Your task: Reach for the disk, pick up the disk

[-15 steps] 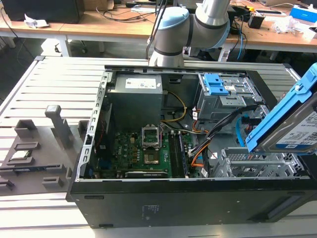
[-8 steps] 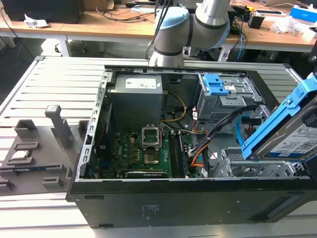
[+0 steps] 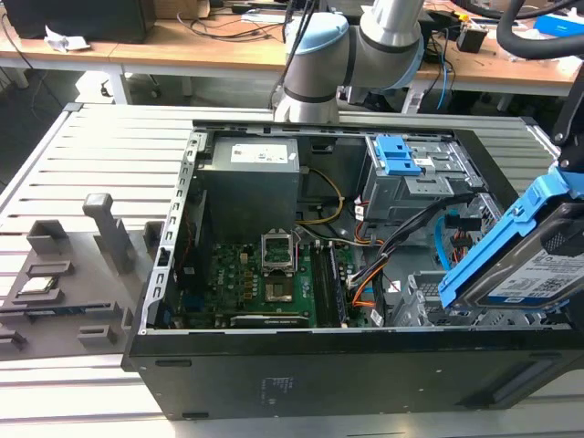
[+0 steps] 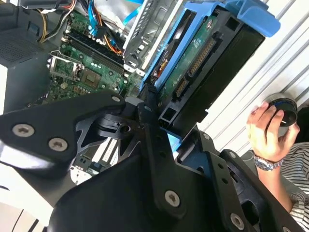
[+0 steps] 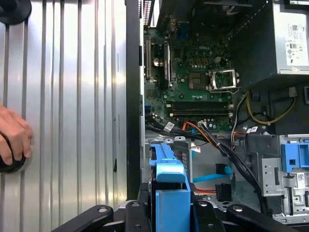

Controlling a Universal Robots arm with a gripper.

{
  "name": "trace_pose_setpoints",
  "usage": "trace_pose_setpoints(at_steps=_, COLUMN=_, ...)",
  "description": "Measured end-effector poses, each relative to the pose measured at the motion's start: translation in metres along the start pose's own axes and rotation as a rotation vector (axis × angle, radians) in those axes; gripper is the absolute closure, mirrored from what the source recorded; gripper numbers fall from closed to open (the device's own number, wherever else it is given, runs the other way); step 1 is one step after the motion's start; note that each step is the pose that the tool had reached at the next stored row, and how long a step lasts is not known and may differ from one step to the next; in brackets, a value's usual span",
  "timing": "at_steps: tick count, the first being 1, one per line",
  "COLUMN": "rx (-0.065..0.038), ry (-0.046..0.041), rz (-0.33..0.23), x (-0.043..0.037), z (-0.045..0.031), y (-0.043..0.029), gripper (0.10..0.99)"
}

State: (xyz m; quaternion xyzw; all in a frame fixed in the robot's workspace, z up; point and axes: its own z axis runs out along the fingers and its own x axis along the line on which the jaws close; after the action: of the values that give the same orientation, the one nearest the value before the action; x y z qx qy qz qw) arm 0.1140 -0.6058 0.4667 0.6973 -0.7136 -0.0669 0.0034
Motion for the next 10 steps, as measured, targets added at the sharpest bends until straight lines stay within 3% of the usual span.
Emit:
trace_pose_setpoints(at_steps=2, rx=0.000, ry=0.0174, rz=0.002, x=-0.0064, z=0.0056, y=-0.0008, gripper=0.722)
trace_pose_setpoints(at_steps=3, rx=0.001, ry=0.0206, rz=0.002, x=-0.0084, z=0.0073, y=-0.0009, gripper=0.722)
trace_pose_setpoints(at_steps=7, rx=0.001, ry=0.0283, rz=0.000, x=-0.0206, z=0.0142, y=-0.0013, gripper=0.722)
trace_pose_setpoints(at_steps=10, rx=0.000, ry=0.0288, rz=-0.003, x=-0.0266, z=0.0165, y=-0.0014, gripper=0.722)
